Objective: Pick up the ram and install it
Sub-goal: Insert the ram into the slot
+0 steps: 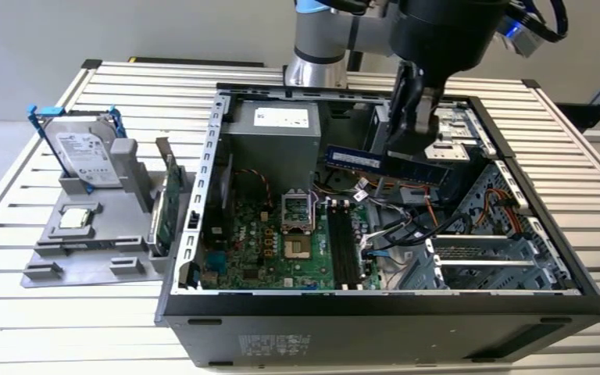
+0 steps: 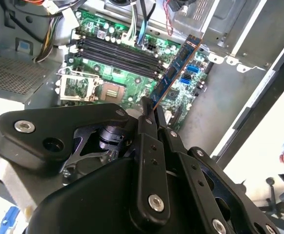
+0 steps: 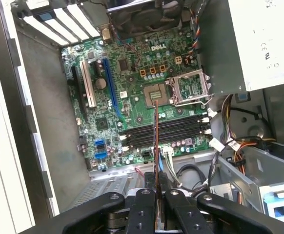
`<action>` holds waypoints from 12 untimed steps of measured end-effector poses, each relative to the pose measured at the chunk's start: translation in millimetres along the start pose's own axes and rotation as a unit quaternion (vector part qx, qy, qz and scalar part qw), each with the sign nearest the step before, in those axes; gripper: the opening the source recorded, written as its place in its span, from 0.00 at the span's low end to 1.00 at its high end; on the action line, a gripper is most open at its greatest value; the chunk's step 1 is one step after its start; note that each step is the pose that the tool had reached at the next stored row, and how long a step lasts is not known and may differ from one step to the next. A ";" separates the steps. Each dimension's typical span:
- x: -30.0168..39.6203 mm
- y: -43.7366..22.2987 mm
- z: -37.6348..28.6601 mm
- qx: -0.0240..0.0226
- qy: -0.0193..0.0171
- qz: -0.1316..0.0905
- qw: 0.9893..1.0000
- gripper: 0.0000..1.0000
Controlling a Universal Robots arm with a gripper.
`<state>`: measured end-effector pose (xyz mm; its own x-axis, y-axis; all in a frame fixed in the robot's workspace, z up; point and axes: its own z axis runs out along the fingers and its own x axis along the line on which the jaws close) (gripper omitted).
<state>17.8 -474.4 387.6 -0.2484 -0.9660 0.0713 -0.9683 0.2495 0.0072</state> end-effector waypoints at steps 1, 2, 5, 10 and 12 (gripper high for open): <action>0.0 0.0 0.0 0.000 0.000 0.003 1.000 0.00; 0.0 0.0 0.0 0.000 0.000 0.006 1.000 0.00; 0.0 0.0 0.0 -0.001 0.000 0.015 1.000 0.00; 0.0 0.0 0.0 -0.002 0.000 0.029 1.000 0.00; 0.0 0.0 0.1 -0.002 0.000 0.035 0.999 0.00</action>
<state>17.9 -474.4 387.6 -0.3147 -0.9465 0.0712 -0.9488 0.3159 0.0072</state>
